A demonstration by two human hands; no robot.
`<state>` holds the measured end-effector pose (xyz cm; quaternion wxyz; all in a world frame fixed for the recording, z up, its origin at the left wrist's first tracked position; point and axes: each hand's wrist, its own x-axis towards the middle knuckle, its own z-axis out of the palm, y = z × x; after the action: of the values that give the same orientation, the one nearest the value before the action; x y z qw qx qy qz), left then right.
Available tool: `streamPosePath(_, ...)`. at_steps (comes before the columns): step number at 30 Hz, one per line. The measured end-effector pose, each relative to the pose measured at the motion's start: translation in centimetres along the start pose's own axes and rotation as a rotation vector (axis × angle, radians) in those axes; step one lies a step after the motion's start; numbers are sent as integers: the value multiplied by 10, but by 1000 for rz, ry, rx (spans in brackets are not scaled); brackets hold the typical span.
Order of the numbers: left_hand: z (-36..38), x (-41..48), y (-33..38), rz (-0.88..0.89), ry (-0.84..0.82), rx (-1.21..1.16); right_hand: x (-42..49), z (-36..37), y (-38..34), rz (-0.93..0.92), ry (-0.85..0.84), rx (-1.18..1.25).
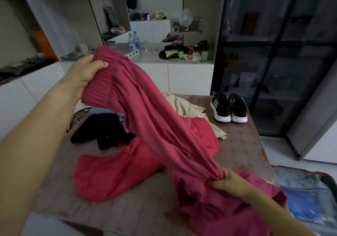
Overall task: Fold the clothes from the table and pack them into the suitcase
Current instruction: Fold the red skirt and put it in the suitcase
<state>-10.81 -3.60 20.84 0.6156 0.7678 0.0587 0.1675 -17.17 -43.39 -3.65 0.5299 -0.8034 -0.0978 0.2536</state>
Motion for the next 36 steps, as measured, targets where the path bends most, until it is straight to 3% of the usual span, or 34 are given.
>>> streamPosePath(2,3,-2,-10,-10,2,28,-11,-15,0,-4,136,100)
streamPosePath(5,20,-9,-18,-15,-37,34,-35,-54,-7,-10,290,55)
streamPosePath(10,56,-27,-11,18,-99,24,-101,-116,-28,-44,410,93)
streamPosePath(13,83,-42,4,80,-106,22,-142,-135,-44,-16,405,218)
streamPosePath(18,114,-65,23,147,-47,85,-185,-120,-40,188,157,311)
streamPosePath(22,126,-90,30,177,-18,132,-186,-74,-26,272,-30,112)
streamPosePath(26,118,-111,33,176,84,129,-163,-51,27,278,130,-54)
streamPosePath(27,115,-115,35,184,94,132,-154,-47,46,233,171,-218)
streamPosePath(30,107,-128,40,233,92,187,-135,-37,91,174,-5,-915)
streamPosePath(31,105,-134,42,251,88,209,-129,-33,103,128,-40,-1047)
streamPosePath(36,81,-153,52,227,147,192,-108,-5,125,147,-121,-1004)
